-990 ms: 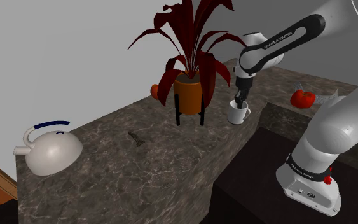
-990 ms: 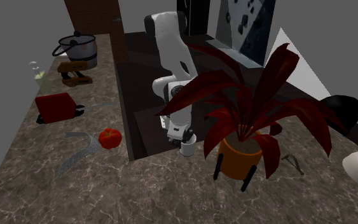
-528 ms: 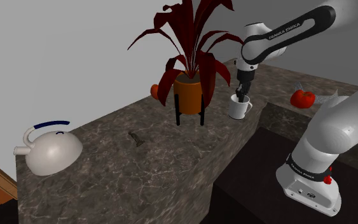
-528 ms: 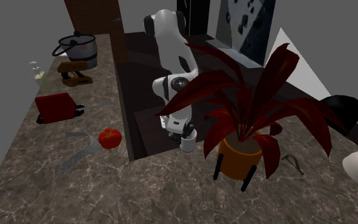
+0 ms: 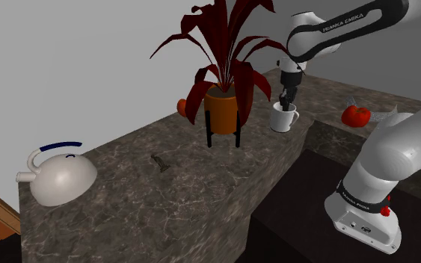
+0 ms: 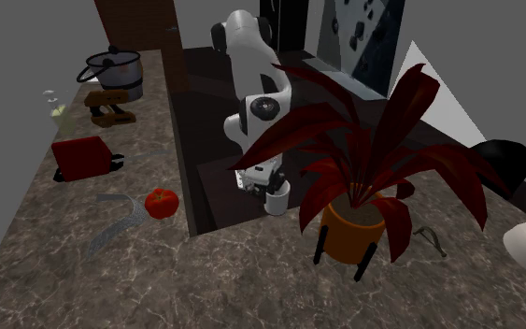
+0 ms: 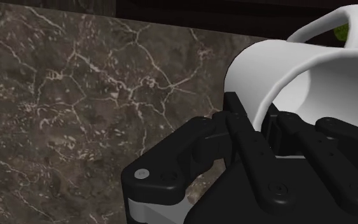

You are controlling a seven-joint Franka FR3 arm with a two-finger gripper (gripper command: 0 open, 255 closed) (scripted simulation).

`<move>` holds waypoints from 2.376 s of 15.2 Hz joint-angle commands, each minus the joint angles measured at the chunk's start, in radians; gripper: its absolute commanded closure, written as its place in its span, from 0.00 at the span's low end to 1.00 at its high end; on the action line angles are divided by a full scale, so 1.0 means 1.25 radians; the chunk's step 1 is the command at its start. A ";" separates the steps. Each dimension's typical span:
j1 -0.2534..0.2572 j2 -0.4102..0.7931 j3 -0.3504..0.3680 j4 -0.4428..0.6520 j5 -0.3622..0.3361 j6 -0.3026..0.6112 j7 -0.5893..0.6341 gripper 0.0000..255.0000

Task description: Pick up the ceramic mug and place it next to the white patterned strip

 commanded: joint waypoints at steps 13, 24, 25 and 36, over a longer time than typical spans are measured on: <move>0.002 -0.033 0.013 0.129 0.006 -0.162 0.004 1.00; -0.064 -0.133 -0.074 0.117 -0.076 -0.244 -0.109 1.00; -0.074 -0.143 -0.088 0.113 -0.089 -0.249 -0.127 1.00; -0.170 -0.196 -0.257 0.134 -0.236 -0.291 -0.333 1.00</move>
